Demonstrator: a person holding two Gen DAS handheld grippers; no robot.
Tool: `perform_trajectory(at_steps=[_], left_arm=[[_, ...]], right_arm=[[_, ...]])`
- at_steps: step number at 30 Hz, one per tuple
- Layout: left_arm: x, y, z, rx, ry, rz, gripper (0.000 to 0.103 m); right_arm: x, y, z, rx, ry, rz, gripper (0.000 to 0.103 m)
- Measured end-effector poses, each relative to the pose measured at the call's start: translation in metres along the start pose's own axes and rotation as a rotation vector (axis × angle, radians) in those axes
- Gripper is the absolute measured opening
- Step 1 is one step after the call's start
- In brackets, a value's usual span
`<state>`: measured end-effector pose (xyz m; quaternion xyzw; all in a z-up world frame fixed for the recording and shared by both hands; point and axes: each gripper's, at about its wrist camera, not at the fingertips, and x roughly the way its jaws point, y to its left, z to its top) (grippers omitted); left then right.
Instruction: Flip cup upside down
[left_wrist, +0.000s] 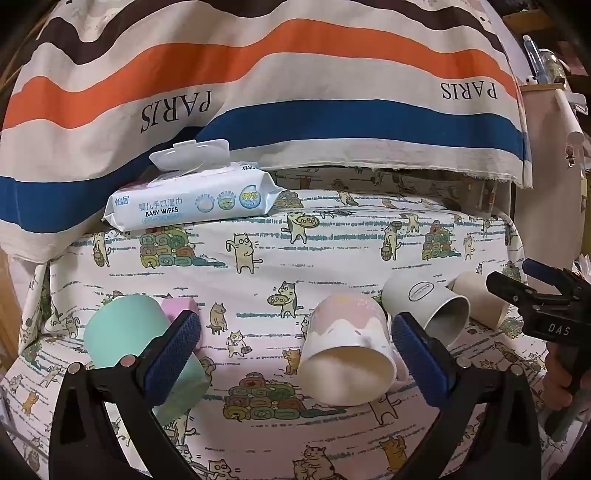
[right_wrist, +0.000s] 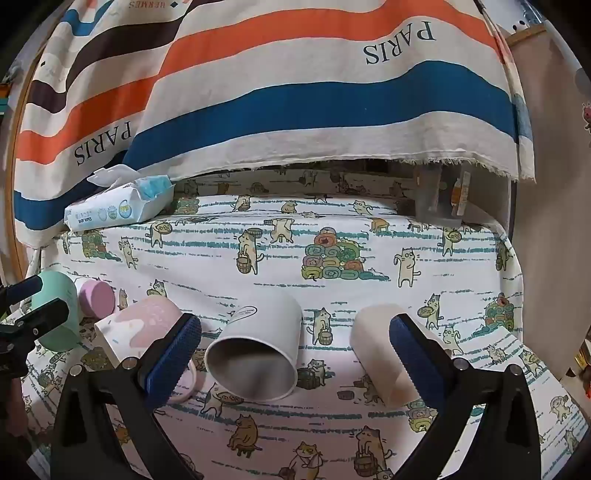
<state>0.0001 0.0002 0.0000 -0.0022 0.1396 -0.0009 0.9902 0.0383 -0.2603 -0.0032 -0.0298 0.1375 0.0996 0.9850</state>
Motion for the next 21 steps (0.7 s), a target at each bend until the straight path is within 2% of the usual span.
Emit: perform_trajectory(at_steps=[6, 21], left_arm=[[0.0027, 0.0012, 0.0001, -0.007, 0.002, -0.021, 0.103], [0.0030, 0.0019, -0.0036, -0.001, 0.005, 0.000, 0.103]], right_arm=[[0.0006, 0.0001, 0.0002, 0.000, -0.003, 0.001, 0.103], [0.0012, -0.0002, -0.0013, -0.005, -0.003, -0.011, 0.103]])
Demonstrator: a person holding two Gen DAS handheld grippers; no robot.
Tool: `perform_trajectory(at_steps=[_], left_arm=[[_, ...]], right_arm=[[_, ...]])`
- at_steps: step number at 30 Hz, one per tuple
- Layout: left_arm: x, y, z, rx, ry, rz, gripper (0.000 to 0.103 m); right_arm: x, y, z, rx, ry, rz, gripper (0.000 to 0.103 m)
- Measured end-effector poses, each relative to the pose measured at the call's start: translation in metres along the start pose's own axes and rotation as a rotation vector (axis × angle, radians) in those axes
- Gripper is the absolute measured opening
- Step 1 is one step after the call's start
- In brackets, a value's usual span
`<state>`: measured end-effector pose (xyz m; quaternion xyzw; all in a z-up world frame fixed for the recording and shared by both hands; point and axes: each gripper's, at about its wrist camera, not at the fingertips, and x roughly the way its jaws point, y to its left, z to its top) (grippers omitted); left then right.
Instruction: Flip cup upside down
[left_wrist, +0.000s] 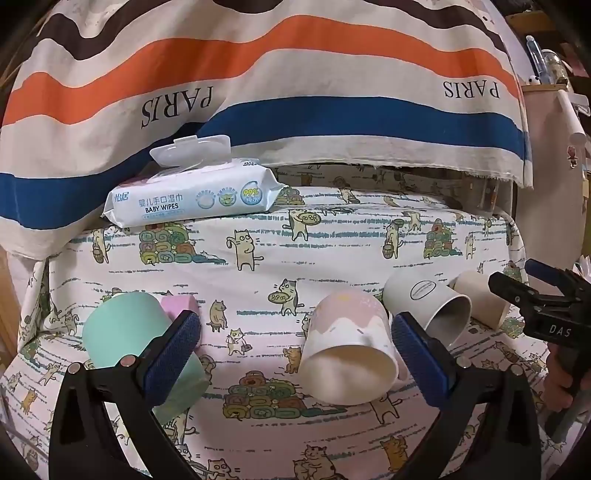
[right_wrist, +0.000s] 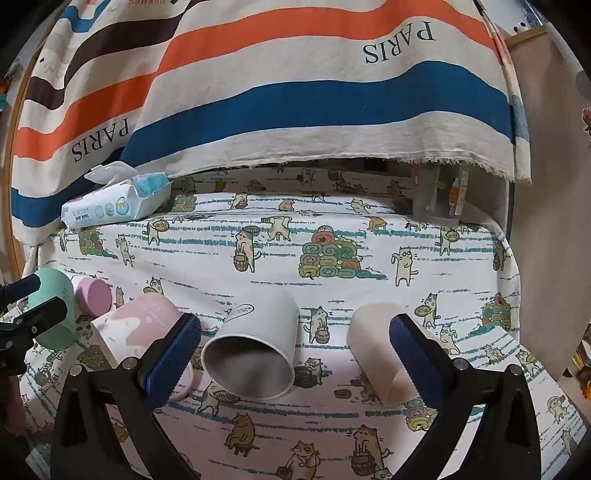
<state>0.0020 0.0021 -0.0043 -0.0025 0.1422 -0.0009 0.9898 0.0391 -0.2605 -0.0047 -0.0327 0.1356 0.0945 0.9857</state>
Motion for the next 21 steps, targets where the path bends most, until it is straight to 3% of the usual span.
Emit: perform_trajectory(at_steps=[21], left_arm=[[0.0000, 0.0008, 0.0016, -0.003, 0.004, 0.003, 0.103]], right_arm=[[-0.0007, -0.0004, 0.0010, -0.004, 0.003, -0.003, 0.103]])
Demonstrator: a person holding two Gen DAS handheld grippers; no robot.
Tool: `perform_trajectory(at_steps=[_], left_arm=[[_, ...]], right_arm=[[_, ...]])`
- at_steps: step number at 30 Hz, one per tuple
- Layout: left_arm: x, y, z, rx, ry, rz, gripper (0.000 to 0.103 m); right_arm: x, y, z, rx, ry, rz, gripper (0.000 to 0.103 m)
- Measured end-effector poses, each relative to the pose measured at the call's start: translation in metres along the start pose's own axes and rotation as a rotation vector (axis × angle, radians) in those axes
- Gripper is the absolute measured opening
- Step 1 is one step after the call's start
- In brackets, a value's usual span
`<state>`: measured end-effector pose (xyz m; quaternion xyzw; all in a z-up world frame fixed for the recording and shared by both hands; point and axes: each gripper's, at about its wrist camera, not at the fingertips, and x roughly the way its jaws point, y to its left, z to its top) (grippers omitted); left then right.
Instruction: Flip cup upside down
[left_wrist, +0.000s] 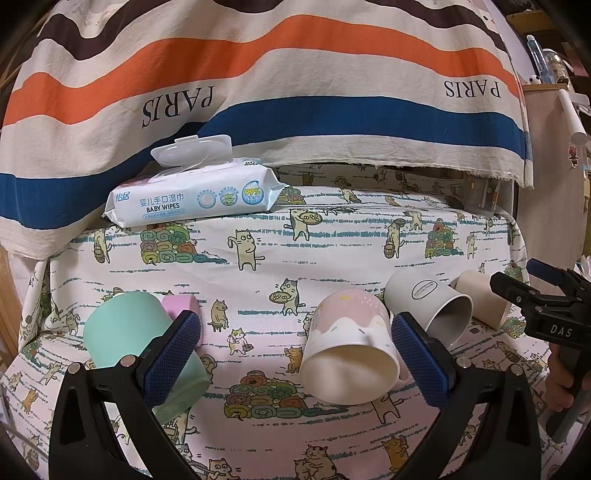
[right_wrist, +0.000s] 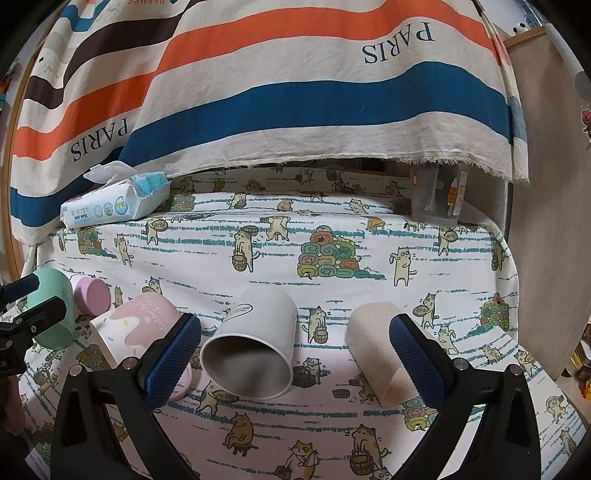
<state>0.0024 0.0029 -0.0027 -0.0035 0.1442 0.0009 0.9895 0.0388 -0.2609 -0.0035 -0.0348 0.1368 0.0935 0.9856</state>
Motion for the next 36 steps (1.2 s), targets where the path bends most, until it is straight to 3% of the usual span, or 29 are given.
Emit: perform_trajectory(at_steps=[31, 36], left_arm=[[-0.0002, -0.0002, 0.0005, 0.005, 0.003, -0.001, 0.103], [0.0024, -0.0042, 0.0032, 0.024, 0.026, -0.037, 0.103]], right_arm=[[-0.0007, -0.0017, 0.0000, -0.007, 0.010, 0.000, 0.103], [0.0004, -0.0055, 0.0008, 0.004, -0.001, -0.029, 0.103]])
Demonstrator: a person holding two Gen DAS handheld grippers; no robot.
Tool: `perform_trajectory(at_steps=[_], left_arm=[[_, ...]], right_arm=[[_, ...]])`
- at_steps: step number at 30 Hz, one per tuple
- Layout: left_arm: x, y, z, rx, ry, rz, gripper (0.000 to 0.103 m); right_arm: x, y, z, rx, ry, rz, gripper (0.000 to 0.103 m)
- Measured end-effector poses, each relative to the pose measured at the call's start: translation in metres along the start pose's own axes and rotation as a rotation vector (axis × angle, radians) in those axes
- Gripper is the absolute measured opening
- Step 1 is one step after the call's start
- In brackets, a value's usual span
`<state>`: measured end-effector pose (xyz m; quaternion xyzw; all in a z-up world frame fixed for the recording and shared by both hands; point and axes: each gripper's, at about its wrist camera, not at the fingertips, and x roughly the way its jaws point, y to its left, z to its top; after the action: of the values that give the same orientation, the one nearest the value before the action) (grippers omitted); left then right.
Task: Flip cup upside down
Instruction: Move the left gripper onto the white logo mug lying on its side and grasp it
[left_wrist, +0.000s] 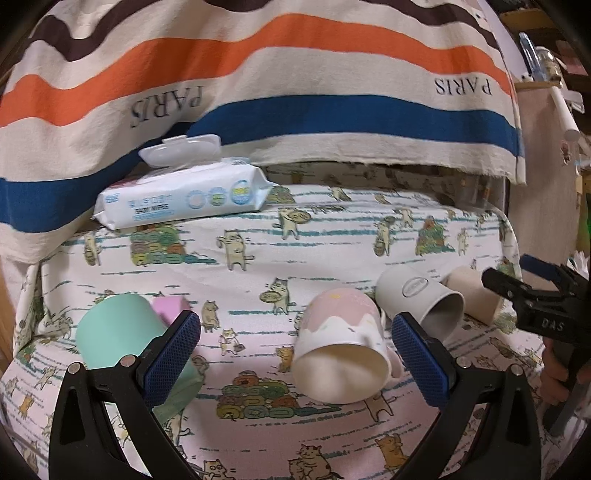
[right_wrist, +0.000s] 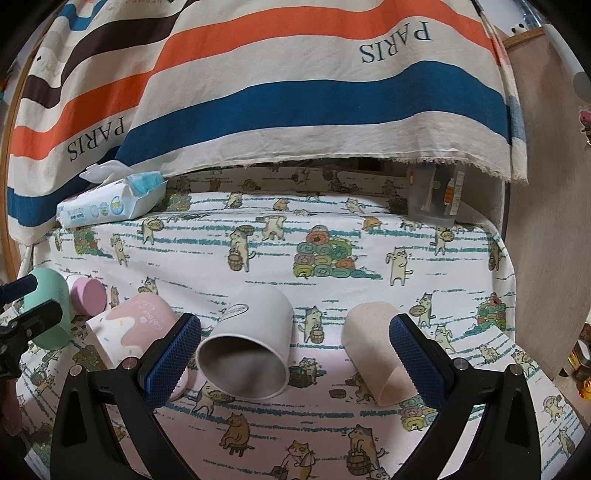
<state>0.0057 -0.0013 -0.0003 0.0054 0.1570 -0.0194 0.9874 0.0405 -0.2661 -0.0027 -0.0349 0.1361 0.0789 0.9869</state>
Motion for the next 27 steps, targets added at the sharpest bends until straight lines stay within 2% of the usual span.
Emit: perform_trajectory(at_steps=[4, 6, 9, 11, 14, 17, 19, 22, 27], left_arm=[[0.011, -0.020, 0.017, 0.064, 0.099, -0.061, 0.103], [0.017, -0.034, 0.029, 0.074, 0.138, -0.095, 0.103], [0.037, -0.059, 0.046, 0.067, 0.236, -0.166, 0.103], [0.056, -0.076, 0.053, 0.033, 0.325, -0.247, 0.103], [0.093, -0.088, 0.054, -0.138, 0.488, -0.377, 0.100], [0.123, -0.094, 0.049, -0.266, 0.586, -0.339, 0.098], [0.127, -0.100, 0.050, -0.247, 0.547, -0.254, 0.097], [0.133, -0.101, 0.047, -0.252, 0.552, -0.212, 0.097], [0.151, -0.120, 0.044, -0.191, 0.579, -0.145, 0.101]], right_arm=[[0.003, -0.011, 0.004, 0.038, -0.013, -0.061, 0.103], [0.003, -0.020, 0.008, 0.064, -0.022, -0.090, 0.103], [0.005, -0.035, 0.014, 0.084, -0.011, -0.108, 0.103], [0.005, -0.045, 0.017, 0.110, -0.019, -0.130, 0.103], [0.002, -0.066, 0.022, 0.168, -0.034, -0.157, 0.103], [0.005, -0.085, 0.022, 0.248, -0.019, -0.165, 0.103], [0.007, -0.092, 0.022, 0.288, 0.008, -0.143, 0.103], [0.003, -0.092, 0.020, 0.306, -0.007, -0.150, 0.103], [-0.001, -0.066, 0.023, 0.167, -0.030, -0.153, 0.103]])
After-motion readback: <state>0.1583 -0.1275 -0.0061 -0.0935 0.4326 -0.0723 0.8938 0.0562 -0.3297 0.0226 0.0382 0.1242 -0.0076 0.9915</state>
